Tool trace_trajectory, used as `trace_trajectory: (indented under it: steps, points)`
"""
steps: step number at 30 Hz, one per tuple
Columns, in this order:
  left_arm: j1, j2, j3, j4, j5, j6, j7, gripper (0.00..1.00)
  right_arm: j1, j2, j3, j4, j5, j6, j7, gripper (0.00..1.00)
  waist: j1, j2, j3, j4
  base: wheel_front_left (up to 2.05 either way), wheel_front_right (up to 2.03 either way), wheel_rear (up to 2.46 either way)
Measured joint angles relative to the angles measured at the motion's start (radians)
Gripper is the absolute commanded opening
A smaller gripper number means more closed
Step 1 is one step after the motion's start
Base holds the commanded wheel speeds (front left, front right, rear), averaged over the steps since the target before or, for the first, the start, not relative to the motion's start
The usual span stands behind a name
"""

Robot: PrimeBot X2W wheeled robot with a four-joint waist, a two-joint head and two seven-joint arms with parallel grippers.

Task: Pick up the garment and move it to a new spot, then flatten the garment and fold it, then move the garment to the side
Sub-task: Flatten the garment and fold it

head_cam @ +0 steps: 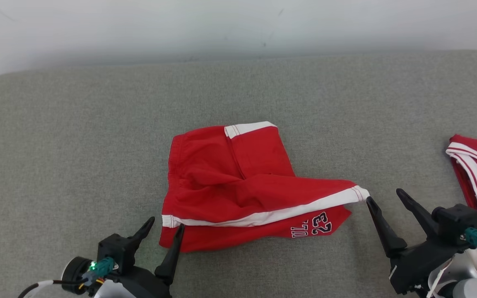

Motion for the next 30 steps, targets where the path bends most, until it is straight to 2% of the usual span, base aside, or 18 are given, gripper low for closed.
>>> trace_trajectory:
  steps: [10,11,12,13,14,21,30]
  points:
    - [-0.036,-0.004,0.002,0.031,-0.023,-0.001,-0.007,1.0,-0.074,-0.032,0.066,0.058,0.048,0.0,-0.018,1.0,0.0,0.0,0.066,0.013,0.0,0.0,0.0]
    - [-0.039,-0.005,-0.001,0.033,-0.026,-0.005,-0.007,0.86,-0.08,-0.034,0.073,0.063,0.056,0.0,-0.02,1.0,0.0001,0.0,0.07,0.014,0.0,0.0,0.0]
    - [-0.042,-0.006,-0.003,0.032,-0.026,-0.009,-0.01,0.46,-0.086,-0.035,0.081,0.069,0.065,0.0,-0.023,0.42,0.0001,0.0001,0.073,0.014,0.0,0.0,0.0]
    - [-0.045,-0.008,-0.006,0.031,-0.026,-0.009,-0.016,0.31,-0.091,-0.039,0.091,0.074,0.069,0.0,-0.024,0.08,0.0001,0.0001,0.076,0.015,0.0,0.0,0.0]
    - [-0.048,-0.01,-0.009,0.029,-0.027,-0.011,-0.017,0.0,-0.093,-0.043,0.095,0.078,0.073,0.0,-0.026,0.0,0.0001,0.0001,0.077,0.016,0.0,0.0,0.0]
    - [-0.049,-0.011,-0.012,-0.007,-0.032,-0.009,-0.037,0.0,-0.104,-0.049,0.091,0.073,0.099,0.0,-0.059,0.0,0.0001,0.0001,0.079,0.021,0.0,0.0,0.0]
    - [-0.048,0.007,0.026,-0.13,-0.047,0.01,-0.058,0.0,-0.107,-0.024,0.016,-0.04,0.104,0.0,-0.123,0.0,0.0,0.0,0.06,0.013,0.0,0.0,0.0]
